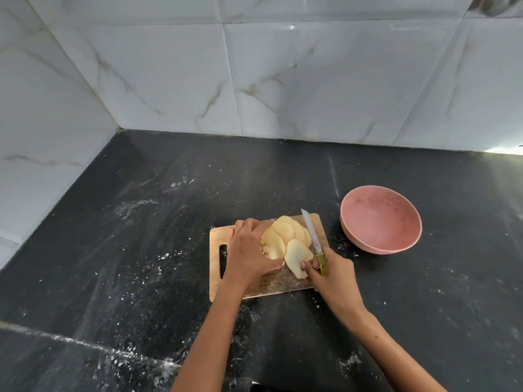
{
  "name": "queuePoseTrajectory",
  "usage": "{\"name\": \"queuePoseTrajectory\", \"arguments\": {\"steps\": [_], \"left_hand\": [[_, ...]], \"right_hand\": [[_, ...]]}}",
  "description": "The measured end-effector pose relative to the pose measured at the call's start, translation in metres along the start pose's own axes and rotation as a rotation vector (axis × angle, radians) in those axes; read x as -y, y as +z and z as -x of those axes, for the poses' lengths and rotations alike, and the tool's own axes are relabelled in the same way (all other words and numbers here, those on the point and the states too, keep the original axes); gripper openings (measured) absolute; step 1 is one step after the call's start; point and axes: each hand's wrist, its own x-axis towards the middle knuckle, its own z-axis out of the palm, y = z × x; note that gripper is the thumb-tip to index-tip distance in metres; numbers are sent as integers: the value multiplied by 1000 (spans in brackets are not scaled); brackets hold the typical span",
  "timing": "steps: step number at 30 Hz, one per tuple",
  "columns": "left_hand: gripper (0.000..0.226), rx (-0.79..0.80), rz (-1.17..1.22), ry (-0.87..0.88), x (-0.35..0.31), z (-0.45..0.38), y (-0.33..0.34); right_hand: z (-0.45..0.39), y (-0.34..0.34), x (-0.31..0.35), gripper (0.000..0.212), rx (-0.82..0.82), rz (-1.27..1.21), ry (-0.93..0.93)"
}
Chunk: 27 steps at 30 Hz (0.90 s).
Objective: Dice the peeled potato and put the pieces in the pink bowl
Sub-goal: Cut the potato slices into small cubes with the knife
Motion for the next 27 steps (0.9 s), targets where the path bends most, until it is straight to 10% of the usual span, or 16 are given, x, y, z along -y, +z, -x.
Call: {"name": "queuePoseTrajectory", "arguments": {"steps": [27], "left_hand": [[63,-274,118,-19,7,27,-12]], "right_hand": [[-33,22,72,21,-52,-168,-144]]}}
